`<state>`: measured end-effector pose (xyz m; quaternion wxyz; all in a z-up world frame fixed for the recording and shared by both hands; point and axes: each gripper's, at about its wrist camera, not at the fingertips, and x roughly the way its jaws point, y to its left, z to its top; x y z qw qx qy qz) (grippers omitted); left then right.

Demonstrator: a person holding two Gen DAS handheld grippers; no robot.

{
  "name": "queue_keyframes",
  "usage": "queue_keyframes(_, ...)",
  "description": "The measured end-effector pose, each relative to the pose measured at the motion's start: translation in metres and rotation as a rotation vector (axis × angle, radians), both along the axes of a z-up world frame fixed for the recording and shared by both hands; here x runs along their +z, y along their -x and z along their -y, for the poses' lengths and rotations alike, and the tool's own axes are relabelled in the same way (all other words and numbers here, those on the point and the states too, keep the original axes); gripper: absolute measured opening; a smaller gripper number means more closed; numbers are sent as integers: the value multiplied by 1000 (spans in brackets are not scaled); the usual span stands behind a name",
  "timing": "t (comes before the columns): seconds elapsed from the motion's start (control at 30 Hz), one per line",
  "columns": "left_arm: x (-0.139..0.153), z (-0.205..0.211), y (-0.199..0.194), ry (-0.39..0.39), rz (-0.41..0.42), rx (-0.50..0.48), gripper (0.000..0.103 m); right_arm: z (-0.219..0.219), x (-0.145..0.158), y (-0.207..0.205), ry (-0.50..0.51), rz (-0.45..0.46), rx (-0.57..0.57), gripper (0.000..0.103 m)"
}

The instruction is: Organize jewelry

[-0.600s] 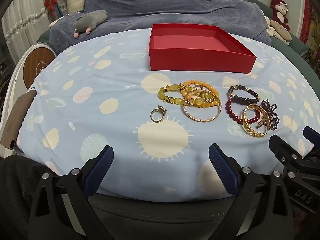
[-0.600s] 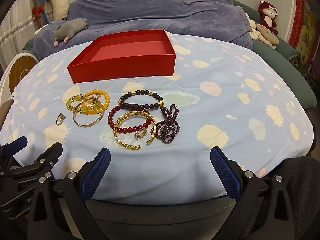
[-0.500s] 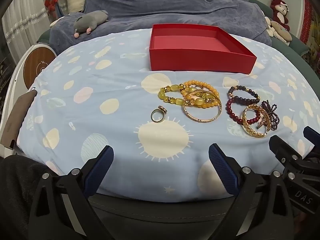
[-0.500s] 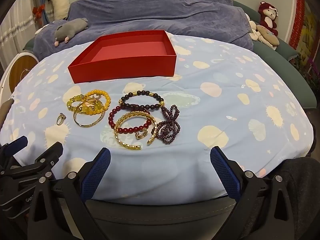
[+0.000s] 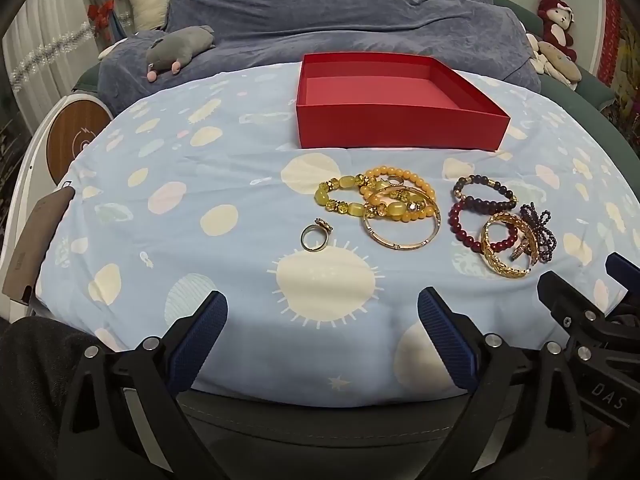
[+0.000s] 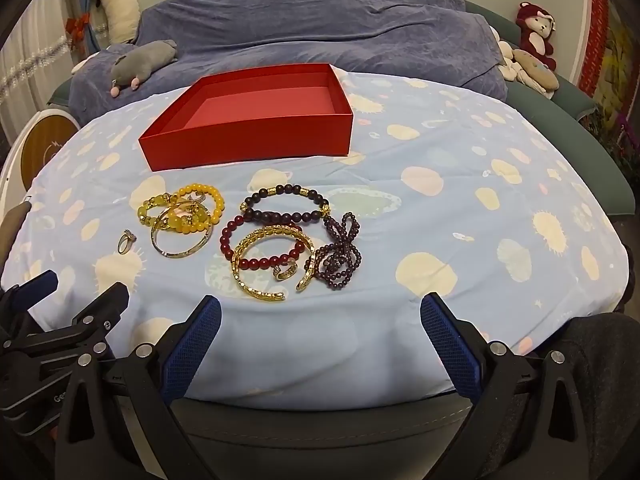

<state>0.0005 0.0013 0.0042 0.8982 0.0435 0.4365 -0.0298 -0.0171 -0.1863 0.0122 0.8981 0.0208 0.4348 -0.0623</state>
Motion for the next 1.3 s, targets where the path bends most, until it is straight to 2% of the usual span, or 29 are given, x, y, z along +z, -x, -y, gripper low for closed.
queue_keyframes(1.3, 2, -2, 1, -12, 24, 13, 92, 4, -3, 1, 0, 5, 5, 96)
